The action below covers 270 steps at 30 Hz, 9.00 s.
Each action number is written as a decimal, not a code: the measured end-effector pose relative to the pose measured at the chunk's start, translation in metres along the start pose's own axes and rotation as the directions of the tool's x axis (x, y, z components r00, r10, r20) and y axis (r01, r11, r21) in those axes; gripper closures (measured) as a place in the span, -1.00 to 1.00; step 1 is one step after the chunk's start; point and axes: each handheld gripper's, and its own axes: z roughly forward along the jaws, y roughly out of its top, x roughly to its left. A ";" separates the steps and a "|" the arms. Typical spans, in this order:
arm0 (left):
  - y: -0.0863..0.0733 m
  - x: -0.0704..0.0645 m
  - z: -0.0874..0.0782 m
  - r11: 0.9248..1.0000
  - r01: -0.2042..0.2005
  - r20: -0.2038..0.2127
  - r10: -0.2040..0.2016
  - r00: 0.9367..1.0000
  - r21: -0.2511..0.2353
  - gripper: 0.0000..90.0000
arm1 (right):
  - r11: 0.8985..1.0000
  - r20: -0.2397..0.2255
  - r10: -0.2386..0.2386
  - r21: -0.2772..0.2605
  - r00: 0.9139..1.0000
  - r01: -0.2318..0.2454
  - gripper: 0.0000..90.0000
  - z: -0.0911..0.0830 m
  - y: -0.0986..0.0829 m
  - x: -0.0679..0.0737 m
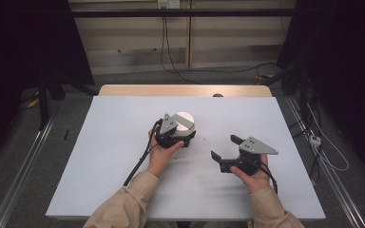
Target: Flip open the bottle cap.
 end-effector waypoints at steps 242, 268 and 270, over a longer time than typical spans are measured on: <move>-0.001 -0.002 -0.001 1.000 -0.008 -0.013 0.009 1.000 0.020 -0.59 | 0.997 -0.165 -0.068 -0.046 0.984 0.061 1.00 0.118 0.097 0.028; -0.001 -0.002 -0.001 1.000 -0.015 -0.011 0.015 1.000 0.022 -0.59 | 0.996 -0.167 -0.083 -0.026 0.982 0.080 1.00 0.129 0.106 0.031; -0.001 -0.002 0.000 1.000 -0.013 -0.008 0.013 1.000 0.022 -0.59 | 0.996 -0.168 -0.086 -0.027 0.982 0.082 1.00 0.129 0.106 0.031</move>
